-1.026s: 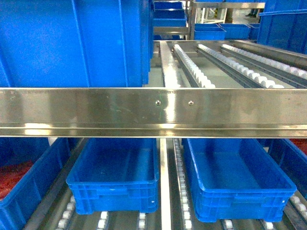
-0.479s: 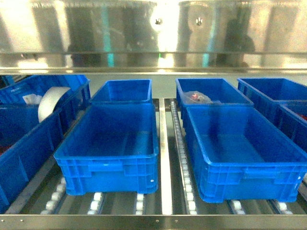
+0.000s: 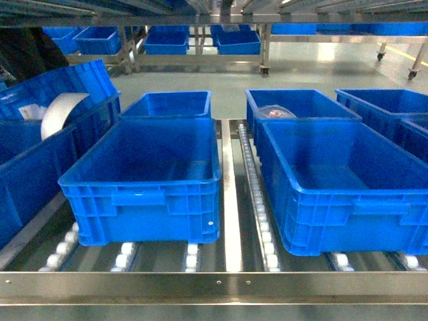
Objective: Sort blue parts and orange caps into right shelf containers
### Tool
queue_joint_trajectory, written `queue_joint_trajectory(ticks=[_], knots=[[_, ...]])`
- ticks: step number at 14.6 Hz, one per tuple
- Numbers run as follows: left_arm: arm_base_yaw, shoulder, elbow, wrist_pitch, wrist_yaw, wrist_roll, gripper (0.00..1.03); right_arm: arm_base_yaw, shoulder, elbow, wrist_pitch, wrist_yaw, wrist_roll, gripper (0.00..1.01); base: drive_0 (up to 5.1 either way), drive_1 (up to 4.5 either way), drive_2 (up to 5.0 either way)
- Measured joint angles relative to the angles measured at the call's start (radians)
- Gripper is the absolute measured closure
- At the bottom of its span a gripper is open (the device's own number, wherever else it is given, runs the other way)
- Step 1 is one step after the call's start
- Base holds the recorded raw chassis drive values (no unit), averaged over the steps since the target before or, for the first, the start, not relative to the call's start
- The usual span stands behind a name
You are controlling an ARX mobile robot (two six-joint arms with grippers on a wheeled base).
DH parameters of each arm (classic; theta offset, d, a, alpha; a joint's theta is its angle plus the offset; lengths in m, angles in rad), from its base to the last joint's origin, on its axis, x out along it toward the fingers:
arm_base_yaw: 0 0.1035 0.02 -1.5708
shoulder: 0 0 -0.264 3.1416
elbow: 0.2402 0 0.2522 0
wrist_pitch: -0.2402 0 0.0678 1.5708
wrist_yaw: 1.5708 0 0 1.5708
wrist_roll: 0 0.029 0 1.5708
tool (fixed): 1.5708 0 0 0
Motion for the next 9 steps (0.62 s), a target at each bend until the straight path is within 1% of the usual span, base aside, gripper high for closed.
queue_joint_trajectory(ticks=[9], knots=[[0.0, 0.0, 0.0, -0.002, 0.0, 0.0, 0.61, 0.0, 0.0, 0.0, -0.002, -0.001, 0.0, 0.58, 0.0, 0.0, 0.0]])
